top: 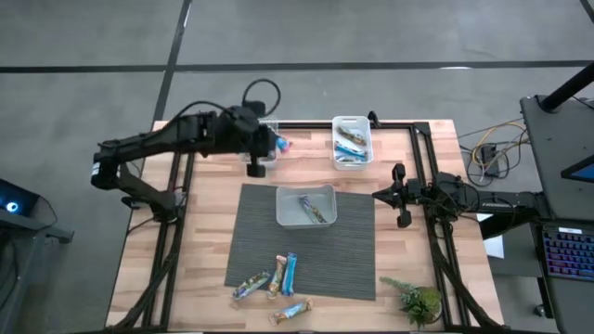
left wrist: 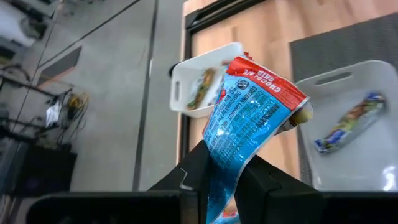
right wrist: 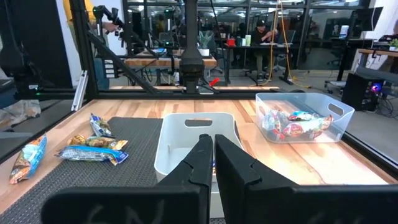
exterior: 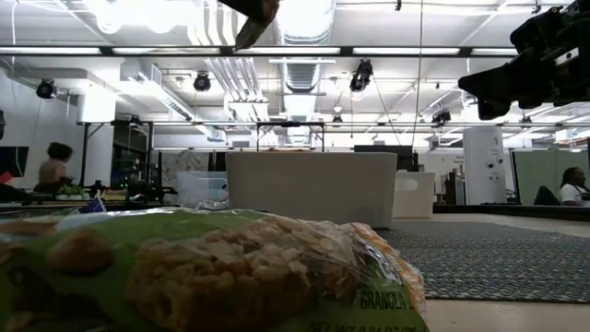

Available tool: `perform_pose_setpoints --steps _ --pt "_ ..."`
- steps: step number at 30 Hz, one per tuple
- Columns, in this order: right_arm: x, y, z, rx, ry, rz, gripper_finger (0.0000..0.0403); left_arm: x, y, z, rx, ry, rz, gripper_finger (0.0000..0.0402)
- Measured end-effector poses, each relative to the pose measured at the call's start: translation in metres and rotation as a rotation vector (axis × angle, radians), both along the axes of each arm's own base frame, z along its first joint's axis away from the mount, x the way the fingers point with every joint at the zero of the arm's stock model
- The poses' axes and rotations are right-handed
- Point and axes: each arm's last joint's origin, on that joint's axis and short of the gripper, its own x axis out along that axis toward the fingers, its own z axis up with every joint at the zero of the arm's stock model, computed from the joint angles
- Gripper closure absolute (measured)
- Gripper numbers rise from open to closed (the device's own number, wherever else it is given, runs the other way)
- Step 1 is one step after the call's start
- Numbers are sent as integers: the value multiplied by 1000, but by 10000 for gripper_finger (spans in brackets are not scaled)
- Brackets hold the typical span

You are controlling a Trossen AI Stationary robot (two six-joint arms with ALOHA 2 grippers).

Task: Pick and place Granola Bars by type
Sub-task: Put the red granola bar into the transparent bin

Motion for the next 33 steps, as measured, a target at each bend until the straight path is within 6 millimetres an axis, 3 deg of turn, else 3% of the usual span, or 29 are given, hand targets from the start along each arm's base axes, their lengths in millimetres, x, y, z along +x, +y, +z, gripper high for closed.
perform_pose_setpoints --steps 23,33 --pt "0 0 0 0 1 -1 394 -31 85 11 -236 -259 526 362" --pt "0 0 0 0 1 0 394 -42 117 4 -279 -256 595 362"
